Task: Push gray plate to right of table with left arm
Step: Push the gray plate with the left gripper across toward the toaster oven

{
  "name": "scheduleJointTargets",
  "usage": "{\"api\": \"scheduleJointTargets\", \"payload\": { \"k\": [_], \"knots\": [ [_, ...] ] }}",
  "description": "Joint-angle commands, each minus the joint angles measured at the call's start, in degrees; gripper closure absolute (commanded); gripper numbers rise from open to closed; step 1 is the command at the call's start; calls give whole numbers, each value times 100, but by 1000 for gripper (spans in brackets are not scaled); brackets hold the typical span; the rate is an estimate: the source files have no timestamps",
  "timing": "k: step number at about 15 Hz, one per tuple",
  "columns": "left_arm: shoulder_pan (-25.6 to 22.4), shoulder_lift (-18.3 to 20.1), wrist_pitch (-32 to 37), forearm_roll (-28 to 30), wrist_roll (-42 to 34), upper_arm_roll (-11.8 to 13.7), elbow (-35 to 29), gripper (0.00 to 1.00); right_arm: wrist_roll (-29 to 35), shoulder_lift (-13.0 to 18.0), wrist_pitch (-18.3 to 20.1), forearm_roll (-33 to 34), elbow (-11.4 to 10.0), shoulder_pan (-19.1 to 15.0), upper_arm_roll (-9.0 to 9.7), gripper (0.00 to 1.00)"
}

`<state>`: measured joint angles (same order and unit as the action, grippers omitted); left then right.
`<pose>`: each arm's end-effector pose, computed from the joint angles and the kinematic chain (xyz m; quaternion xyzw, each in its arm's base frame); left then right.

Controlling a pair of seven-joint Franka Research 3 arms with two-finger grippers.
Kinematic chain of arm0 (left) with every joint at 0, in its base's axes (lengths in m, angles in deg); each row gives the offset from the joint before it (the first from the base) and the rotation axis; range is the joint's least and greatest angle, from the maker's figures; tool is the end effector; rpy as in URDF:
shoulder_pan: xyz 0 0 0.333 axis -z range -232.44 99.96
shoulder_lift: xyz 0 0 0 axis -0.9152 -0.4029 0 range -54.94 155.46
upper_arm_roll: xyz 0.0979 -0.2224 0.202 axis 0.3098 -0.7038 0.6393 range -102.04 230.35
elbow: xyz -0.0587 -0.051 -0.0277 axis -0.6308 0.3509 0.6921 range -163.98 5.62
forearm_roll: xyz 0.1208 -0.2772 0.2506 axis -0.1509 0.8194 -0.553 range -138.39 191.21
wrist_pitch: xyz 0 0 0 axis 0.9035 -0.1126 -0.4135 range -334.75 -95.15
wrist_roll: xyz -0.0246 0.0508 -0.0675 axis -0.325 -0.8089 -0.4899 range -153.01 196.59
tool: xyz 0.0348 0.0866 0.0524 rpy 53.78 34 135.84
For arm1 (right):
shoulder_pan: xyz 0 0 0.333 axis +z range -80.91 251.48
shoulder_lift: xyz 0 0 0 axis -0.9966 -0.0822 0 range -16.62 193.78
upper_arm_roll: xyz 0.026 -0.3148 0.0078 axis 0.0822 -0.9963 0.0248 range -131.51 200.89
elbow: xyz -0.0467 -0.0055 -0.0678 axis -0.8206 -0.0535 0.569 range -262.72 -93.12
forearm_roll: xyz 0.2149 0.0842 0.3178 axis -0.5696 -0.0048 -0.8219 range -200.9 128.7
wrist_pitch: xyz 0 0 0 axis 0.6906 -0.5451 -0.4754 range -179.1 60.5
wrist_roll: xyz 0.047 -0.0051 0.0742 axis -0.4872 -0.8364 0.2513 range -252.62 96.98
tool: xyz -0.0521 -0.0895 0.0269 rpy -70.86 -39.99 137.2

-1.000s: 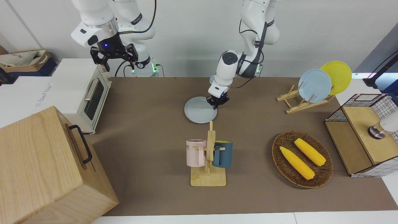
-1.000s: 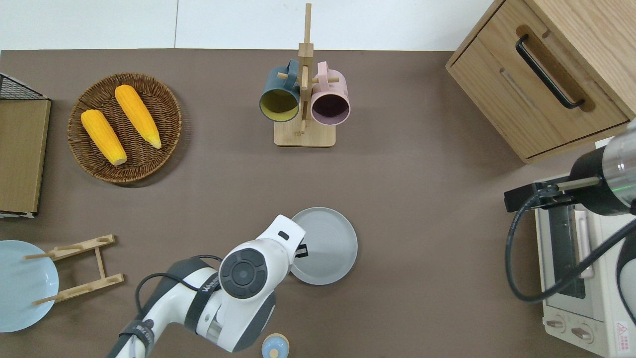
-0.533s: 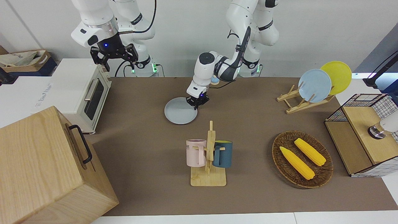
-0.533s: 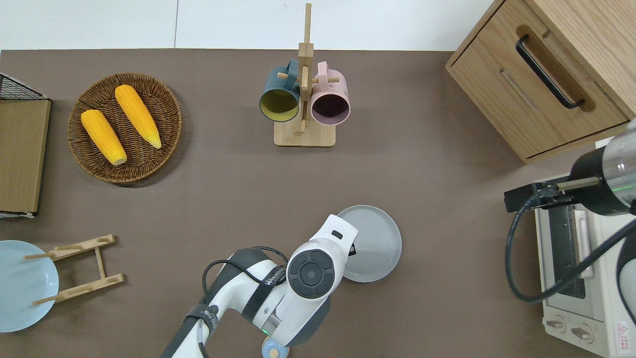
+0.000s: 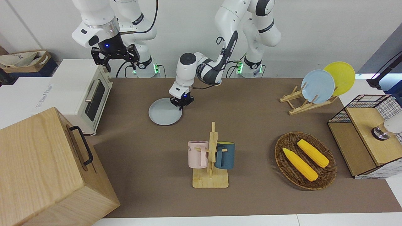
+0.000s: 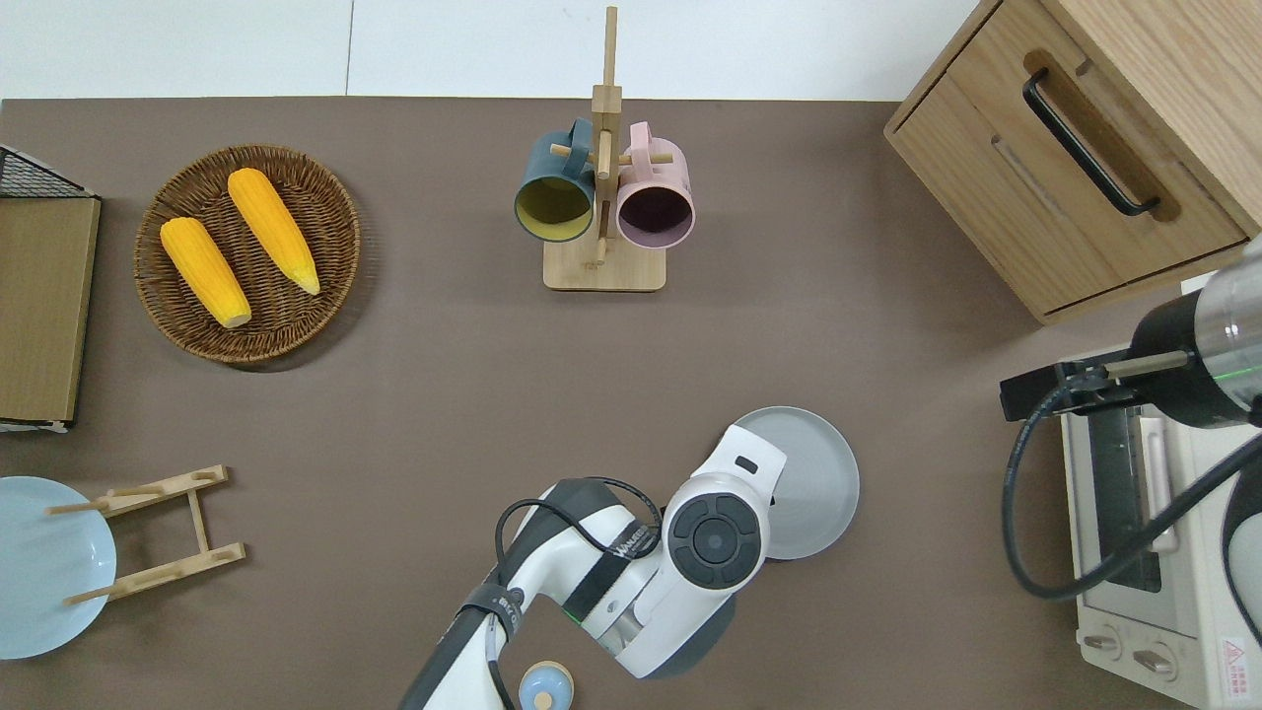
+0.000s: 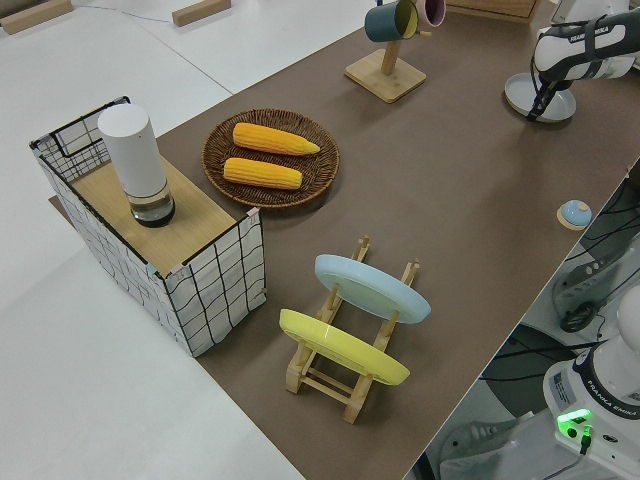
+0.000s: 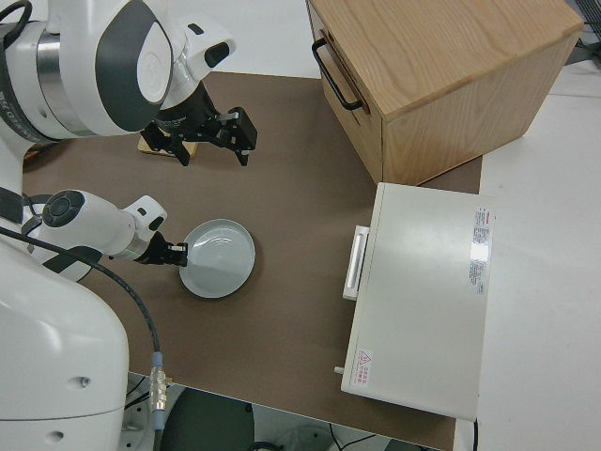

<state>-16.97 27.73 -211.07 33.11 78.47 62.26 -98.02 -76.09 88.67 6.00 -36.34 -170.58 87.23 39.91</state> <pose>0.4007 -0.4956 0.2993 0.9921 0.0923 0.0050 0.0851 0.5308 0.0673 0.6574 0.9981 0.0477 -0.0381 0.0010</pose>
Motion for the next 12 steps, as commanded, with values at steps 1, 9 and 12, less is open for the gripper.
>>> {"api": "scheduleJointTargets", "payload": {
  "k": [1,9,12],
  "knots": [
    [153,-286,137,16,71,57,188,1000,-15,43,69,-55,5,-62,32,17],
    [-39,196,610,-19,-385,136,180,244,-15,43,69,-46,-3,-62,23,17],
    [-294,486,953,34,-534,101,162,18,-15,43,69,-55,-3,-62,32,17]
  ]
}}
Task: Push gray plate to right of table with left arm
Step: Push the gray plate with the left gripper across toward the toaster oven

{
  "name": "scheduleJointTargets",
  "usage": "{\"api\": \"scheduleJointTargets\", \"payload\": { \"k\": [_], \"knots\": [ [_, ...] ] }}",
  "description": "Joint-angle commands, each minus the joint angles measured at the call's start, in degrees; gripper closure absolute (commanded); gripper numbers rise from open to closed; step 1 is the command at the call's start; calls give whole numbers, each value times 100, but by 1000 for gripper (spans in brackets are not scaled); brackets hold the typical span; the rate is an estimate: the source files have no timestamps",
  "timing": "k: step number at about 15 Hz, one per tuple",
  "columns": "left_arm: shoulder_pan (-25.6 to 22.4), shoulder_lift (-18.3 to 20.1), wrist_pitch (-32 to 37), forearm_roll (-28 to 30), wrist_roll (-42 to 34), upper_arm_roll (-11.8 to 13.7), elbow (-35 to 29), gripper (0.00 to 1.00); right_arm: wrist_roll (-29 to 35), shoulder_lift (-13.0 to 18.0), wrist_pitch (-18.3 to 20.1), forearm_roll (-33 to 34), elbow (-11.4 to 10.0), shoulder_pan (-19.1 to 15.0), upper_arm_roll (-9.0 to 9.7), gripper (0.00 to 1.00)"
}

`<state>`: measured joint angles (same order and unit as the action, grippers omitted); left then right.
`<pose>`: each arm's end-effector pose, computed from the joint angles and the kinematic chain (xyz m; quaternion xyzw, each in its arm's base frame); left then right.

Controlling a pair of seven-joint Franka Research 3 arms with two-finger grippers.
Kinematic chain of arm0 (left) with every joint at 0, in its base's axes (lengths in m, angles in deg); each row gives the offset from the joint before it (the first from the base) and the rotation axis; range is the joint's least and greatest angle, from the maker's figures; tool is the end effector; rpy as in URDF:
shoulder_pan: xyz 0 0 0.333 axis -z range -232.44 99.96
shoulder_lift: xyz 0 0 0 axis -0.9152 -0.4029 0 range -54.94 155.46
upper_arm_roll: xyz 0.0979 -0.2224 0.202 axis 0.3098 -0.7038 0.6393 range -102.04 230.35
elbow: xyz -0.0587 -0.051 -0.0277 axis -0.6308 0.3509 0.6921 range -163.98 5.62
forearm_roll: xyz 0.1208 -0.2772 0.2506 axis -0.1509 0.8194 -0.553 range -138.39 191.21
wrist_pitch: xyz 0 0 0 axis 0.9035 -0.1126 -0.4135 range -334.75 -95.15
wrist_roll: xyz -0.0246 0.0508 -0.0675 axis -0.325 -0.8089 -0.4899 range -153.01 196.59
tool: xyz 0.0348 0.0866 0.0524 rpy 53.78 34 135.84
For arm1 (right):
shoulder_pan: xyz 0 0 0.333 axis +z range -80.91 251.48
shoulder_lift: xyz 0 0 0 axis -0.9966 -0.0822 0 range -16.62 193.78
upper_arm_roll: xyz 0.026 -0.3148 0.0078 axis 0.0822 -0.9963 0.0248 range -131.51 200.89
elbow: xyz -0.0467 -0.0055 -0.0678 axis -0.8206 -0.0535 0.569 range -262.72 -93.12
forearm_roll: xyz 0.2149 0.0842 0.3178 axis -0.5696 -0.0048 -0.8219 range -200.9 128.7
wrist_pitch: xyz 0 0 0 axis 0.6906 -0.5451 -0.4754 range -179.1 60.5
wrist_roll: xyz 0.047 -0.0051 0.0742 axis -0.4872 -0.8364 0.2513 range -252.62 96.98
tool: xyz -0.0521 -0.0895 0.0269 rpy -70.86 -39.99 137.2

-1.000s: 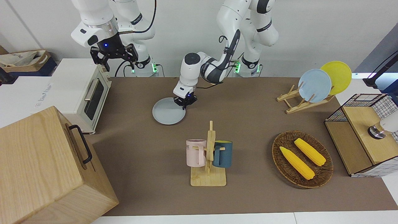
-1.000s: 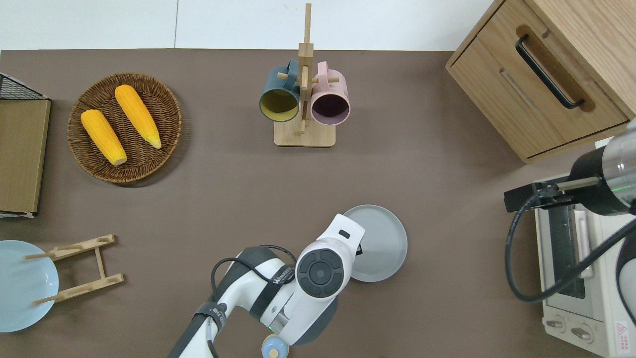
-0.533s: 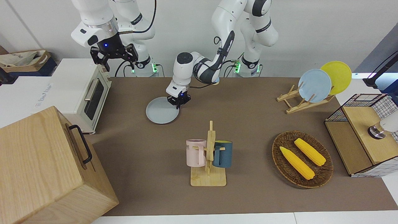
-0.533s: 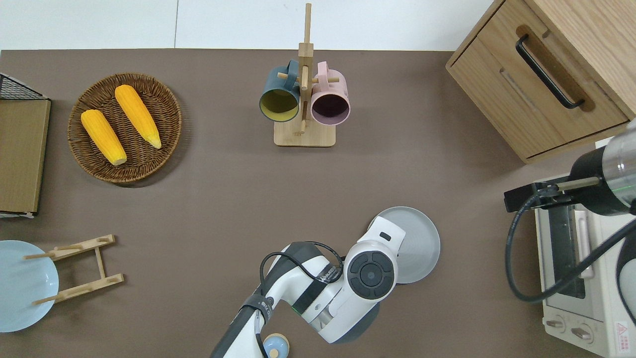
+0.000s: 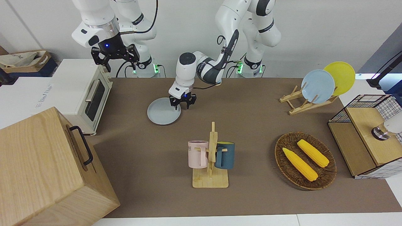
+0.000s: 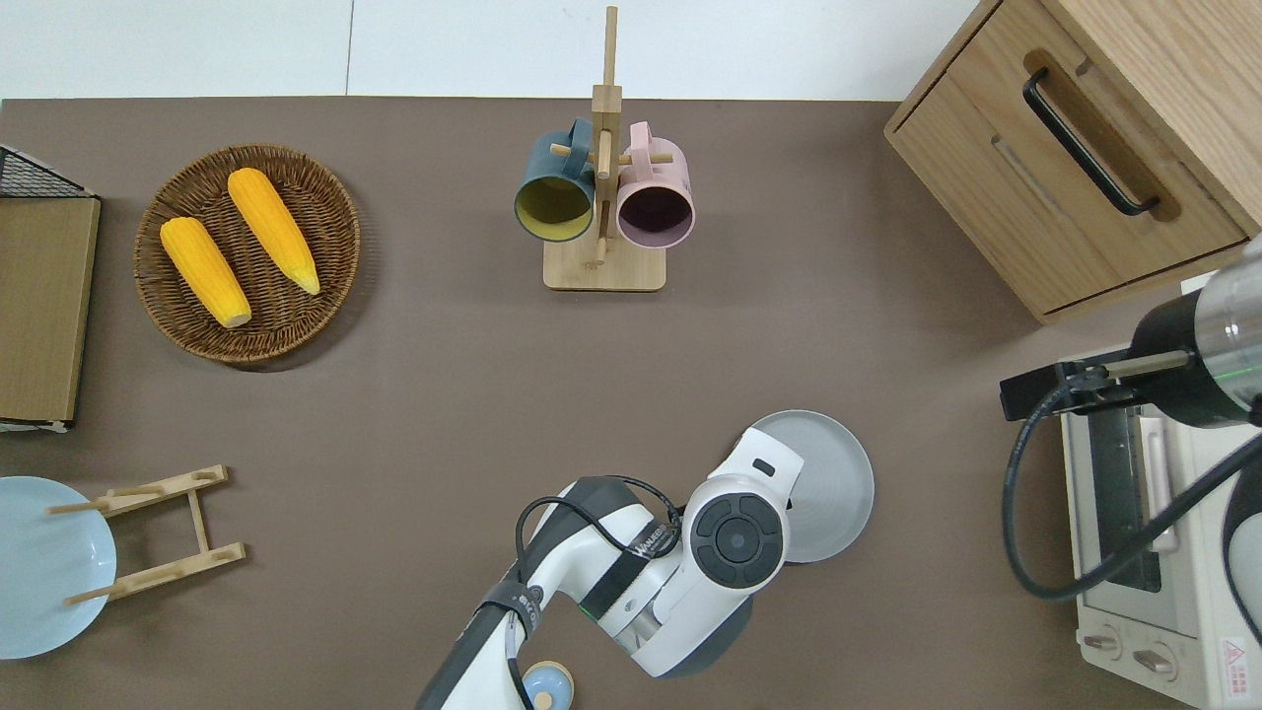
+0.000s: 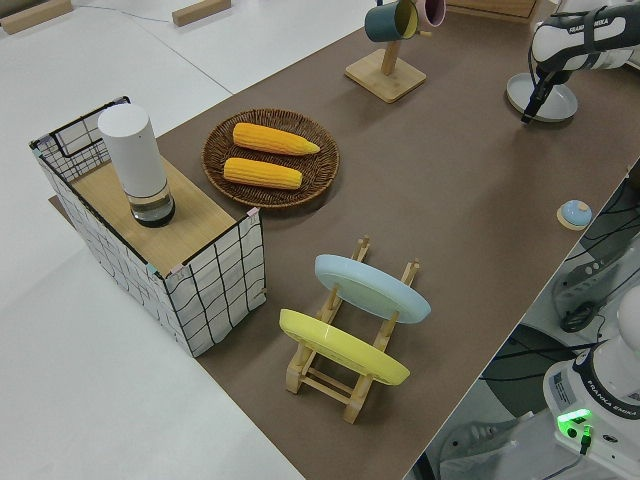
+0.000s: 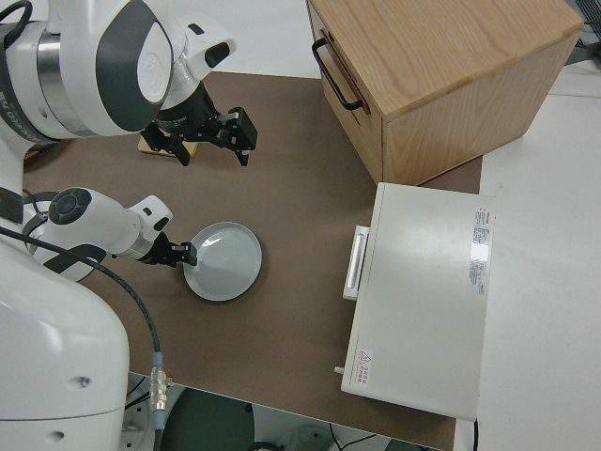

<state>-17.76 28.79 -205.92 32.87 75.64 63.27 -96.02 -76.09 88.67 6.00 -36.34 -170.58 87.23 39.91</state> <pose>0.4159 -0.4855 0.3175 0.9945 0.0780 -0.0012 0.0694 0.5308 0.0673 0.6574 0.9981 0.0477 -0.0381 0.0010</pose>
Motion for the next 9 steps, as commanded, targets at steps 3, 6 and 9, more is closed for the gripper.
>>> {"api": "scheduleJointTargets", "payload": {
  "k": [3,6,9],
  "knots": [
    [-444,705,868,233,-725,36,-64,15,-15,43,69,-46,6,-62,23,17],
    [-786,1082,1422,233,-1112,36,-91,15,-15,43,69,-46,-3,-62,32,17],
    [-1225,1478,2002,233,-1622,36,-91,13,-15,43,69,-46,-3,-62,23,17]
  ]
}}
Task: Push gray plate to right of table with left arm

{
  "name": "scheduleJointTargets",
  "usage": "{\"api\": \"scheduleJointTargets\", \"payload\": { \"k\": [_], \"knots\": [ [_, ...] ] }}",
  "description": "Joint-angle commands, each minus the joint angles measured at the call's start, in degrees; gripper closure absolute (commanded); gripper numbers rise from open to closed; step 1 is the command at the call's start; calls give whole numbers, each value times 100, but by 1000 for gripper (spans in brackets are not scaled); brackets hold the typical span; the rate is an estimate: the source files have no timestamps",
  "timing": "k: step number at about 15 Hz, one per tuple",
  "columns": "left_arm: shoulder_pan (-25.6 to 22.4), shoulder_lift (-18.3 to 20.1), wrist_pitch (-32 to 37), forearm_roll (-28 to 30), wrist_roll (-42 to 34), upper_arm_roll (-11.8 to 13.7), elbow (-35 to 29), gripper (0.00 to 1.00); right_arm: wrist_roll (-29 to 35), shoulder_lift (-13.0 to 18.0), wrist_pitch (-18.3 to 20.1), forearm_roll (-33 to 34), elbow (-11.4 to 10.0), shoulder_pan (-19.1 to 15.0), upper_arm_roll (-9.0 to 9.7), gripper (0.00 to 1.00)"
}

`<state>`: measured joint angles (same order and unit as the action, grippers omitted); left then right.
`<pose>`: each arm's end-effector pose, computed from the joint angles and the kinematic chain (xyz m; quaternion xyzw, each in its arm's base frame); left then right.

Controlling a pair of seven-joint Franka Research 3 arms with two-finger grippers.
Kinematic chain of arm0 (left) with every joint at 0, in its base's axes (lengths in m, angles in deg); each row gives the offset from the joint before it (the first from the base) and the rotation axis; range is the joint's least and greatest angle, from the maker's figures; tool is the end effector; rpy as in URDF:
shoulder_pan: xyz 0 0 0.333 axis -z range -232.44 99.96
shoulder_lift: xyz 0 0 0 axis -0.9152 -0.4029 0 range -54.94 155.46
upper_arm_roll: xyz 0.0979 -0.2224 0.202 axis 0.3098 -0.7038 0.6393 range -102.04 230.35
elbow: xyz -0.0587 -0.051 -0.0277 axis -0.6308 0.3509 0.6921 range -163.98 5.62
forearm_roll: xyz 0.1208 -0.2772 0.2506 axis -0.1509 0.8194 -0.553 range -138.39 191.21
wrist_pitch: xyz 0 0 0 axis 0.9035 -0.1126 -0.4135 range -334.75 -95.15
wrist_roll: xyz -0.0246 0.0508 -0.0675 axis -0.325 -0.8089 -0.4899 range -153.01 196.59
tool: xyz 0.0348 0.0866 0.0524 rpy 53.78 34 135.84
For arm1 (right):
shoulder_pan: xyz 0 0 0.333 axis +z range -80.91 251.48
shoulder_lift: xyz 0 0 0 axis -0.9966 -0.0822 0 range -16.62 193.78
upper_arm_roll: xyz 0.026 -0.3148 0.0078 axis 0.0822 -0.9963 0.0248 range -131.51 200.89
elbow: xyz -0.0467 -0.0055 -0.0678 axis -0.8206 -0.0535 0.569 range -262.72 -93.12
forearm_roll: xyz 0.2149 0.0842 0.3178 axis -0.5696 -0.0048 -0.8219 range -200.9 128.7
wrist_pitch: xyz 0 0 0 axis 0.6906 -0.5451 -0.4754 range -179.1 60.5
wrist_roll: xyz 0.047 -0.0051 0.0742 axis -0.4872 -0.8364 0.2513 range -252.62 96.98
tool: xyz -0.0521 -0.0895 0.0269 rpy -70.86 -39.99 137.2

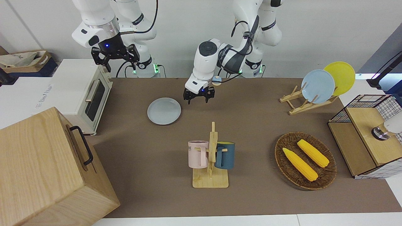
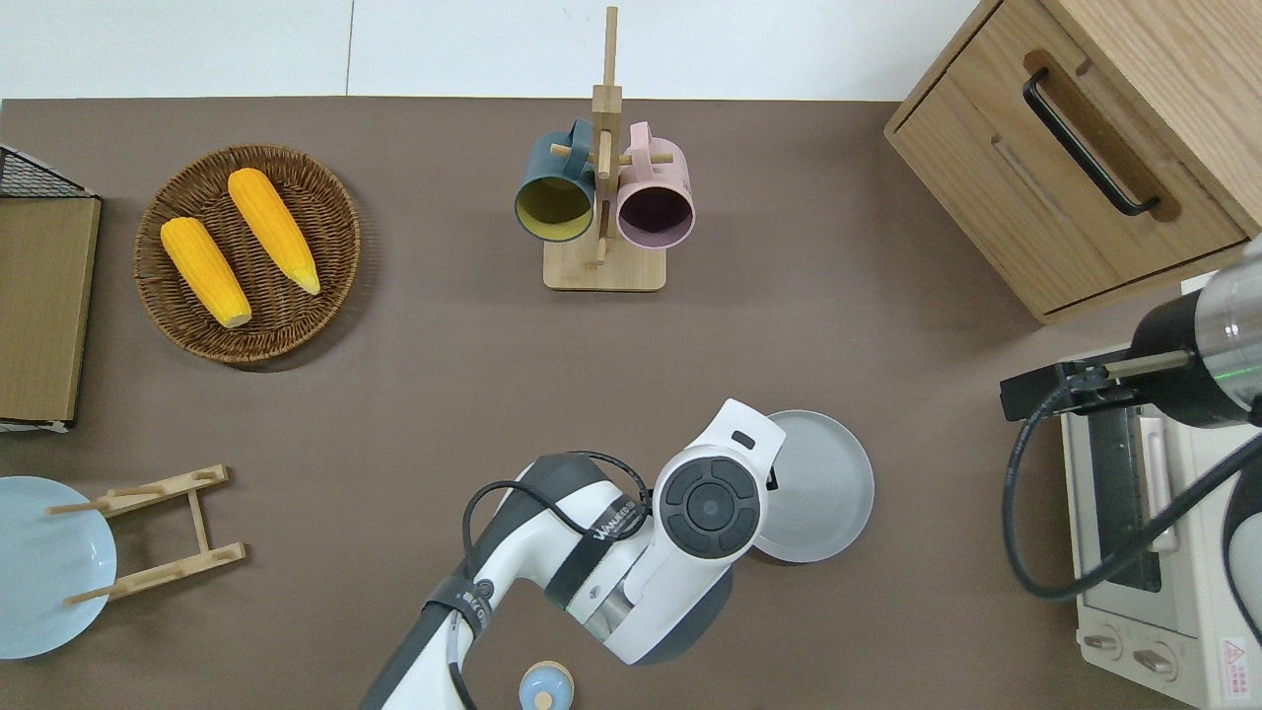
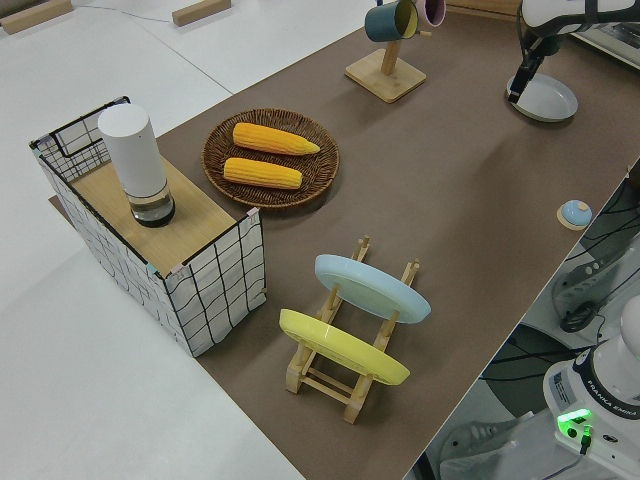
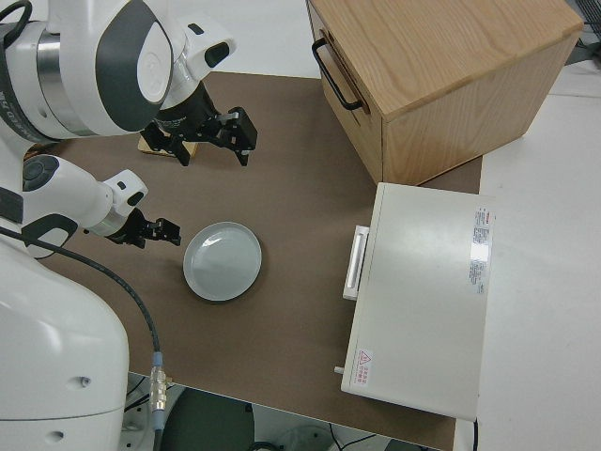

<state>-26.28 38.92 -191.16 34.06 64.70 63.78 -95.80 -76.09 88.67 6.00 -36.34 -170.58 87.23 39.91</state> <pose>0.4607 -0.3989 0.4057 0.9966 0.0562 -0.0273 0.0536 0.5308 0.0673 0.6574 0.9981 0.0477 -0.0381 0.0010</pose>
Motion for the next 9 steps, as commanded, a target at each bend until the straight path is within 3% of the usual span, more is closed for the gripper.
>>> {"api": "scheduleJointTargets", "payload": {
  "k": [1,9],
  "knots": [
    [-506,614,745,114,-669,-7,-113,13,-6,43,69,-46,-3,-62,32,17],
    [-2158,1836,2381,-200,-2128,2,-61,11,-15,43,69,-46,-3,-62,32,17]
  ]
}}
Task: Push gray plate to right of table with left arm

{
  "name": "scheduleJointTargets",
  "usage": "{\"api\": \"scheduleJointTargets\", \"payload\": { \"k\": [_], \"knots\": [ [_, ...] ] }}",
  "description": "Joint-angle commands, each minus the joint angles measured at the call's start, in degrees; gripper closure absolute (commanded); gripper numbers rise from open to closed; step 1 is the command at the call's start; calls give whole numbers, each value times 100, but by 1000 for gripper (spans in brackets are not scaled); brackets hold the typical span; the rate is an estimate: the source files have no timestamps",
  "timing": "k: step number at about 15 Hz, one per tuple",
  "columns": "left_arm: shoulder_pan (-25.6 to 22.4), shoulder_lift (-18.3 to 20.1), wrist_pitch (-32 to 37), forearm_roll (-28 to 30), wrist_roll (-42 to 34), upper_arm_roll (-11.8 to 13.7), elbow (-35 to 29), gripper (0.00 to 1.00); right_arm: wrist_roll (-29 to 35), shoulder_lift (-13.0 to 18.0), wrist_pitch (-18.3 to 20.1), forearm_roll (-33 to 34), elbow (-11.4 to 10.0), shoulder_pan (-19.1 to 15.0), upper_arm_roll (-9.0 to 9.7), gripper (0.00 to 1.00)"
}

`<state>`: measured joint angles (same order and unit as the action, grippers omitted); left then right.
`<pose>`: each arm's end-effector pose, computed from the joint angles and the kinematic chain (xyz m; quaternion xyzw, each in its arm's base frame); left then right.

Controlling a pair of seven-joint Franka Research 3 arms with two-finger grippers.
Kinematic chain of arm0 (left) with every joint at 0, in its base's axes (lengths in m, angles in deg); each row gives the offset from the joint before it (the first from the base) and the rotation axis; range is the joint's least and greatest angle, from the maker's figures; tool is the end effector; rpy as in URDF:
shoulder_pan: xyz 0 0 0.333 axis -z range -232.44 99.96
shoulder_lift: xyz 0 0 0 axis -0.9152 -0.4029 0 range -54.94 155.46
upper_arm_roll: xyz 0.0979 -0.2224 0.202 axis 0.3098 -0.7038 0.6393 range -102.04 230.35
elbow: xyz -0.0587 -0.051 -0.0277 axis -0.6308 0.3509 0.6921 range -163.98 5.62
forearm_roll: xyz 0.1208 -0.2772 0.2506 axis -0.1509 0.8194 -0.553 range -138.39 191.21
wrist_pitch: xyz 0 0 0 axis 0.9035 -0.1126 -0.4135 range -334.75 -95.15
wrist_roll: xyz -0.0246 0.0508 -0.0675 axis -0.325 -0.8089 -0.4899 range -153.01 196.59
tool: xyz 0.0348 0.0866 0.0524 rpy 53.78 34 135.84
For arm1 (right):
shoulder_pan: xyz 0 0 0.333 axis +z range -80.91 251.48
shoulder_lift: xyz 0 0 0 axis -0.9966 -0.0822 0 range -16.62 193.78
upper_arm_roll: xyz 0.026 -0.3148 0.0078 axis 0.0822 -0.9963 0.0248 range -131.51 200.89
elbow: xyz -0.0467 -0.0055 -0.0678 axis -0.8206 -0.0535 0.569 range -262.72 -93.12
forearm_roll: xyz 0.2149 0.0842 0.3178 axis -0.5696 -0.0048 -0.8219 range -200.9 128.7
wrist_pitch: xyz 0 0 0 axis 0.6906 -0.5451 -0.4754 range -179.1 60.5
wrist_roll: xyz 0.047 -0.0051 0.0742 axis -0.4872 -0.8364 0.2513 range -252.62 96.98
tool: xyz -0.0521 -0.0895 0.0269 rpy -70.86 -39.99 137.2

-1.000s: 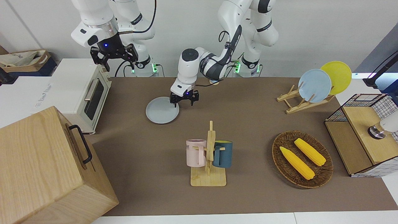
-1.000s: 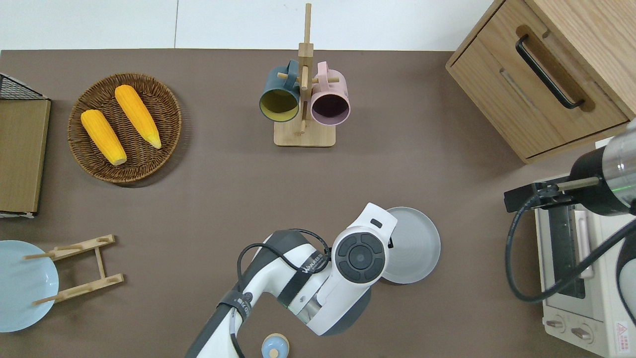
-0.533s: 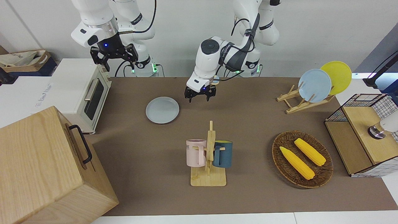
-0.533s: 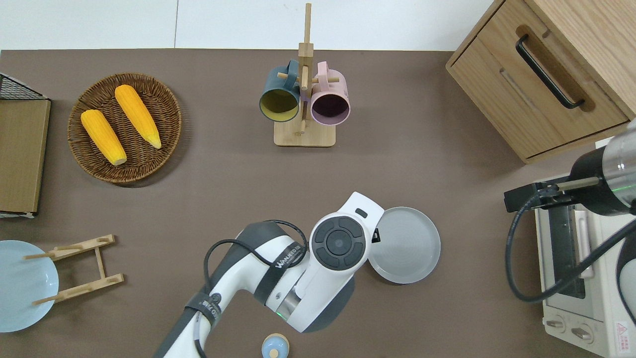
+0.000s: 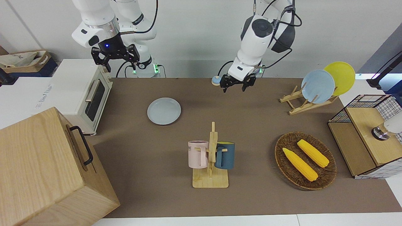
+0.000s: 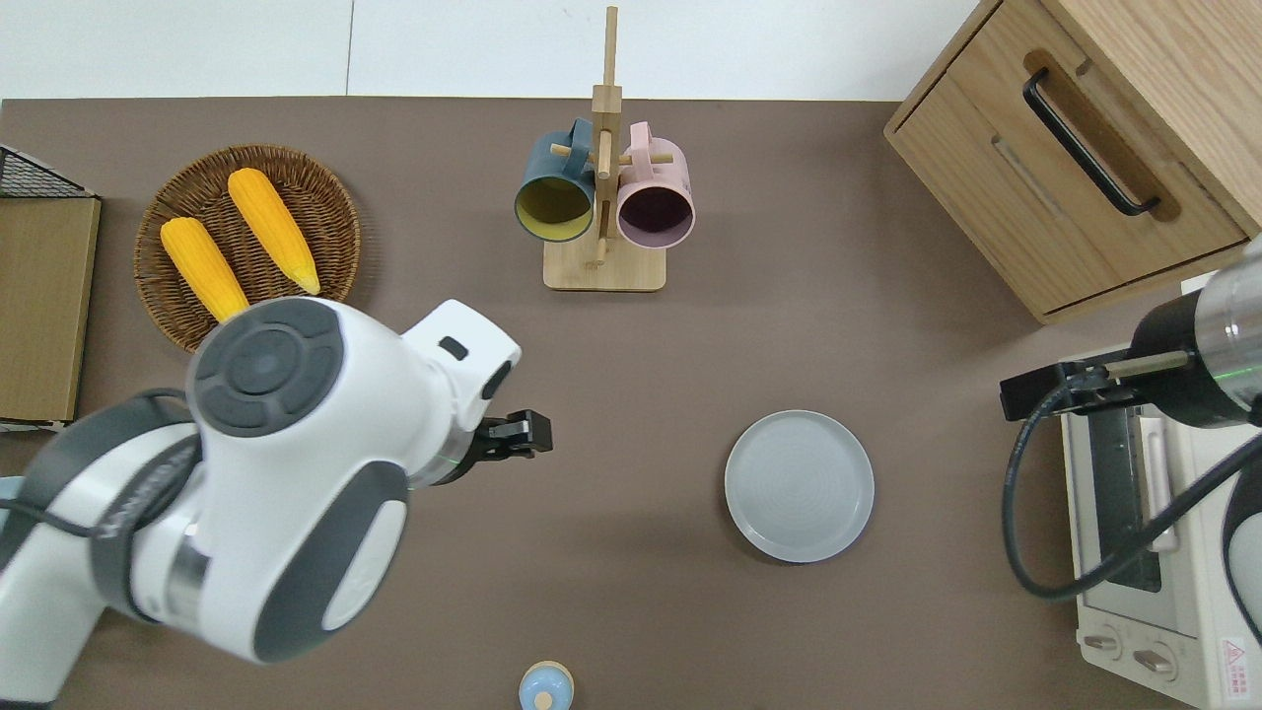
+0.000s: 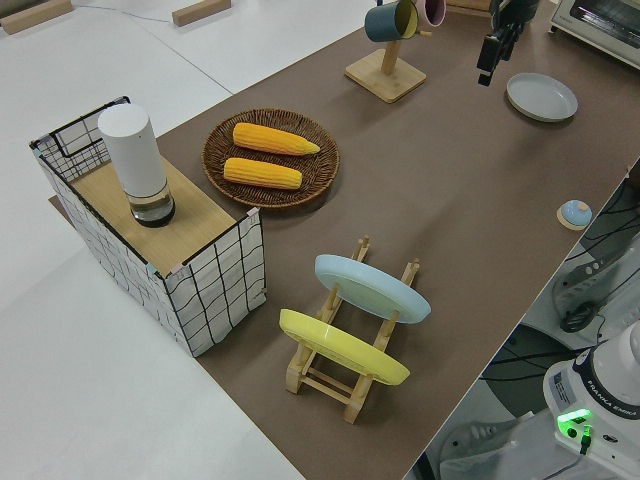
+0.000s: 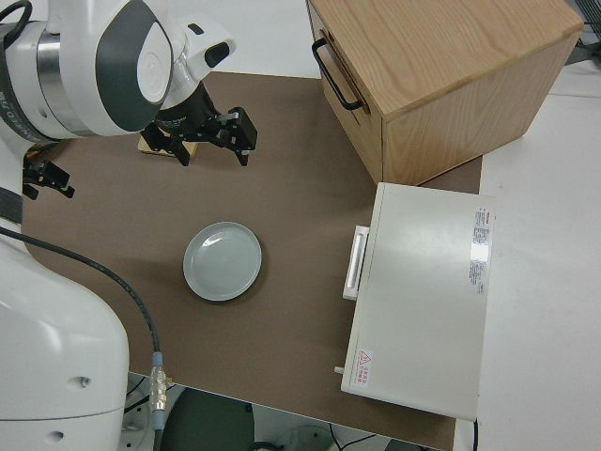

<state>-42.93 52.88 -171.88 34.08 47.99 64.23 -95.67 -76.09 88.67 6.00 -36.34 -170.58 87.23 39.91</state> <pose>0.4933 -0.2243 0.5189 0.9966 0.0416 -0.0544 0.0465 0.5308 0.0673 0.6574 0.9981 0.0477 -0.0381 0.0010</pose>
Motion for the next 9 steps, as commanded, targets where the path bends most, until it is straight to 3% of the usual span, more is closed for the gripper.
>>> {"api": "scheduleJointTargets", "payload": {
  "k": [1,5,9],
  "knots": [
    [-608,537,611,-378,-571,-17,-56,9,-15,43,69,-46,5,-62,32,17],
    [-881,731,1007,-732,-1362,246,120,9,-15,43,69,-46,6,-62,32,17],
    [-881,749,1350,-732,-2249,904,550,9,-15,43,69,-46,-3,-62,23,17]
  ]
}}
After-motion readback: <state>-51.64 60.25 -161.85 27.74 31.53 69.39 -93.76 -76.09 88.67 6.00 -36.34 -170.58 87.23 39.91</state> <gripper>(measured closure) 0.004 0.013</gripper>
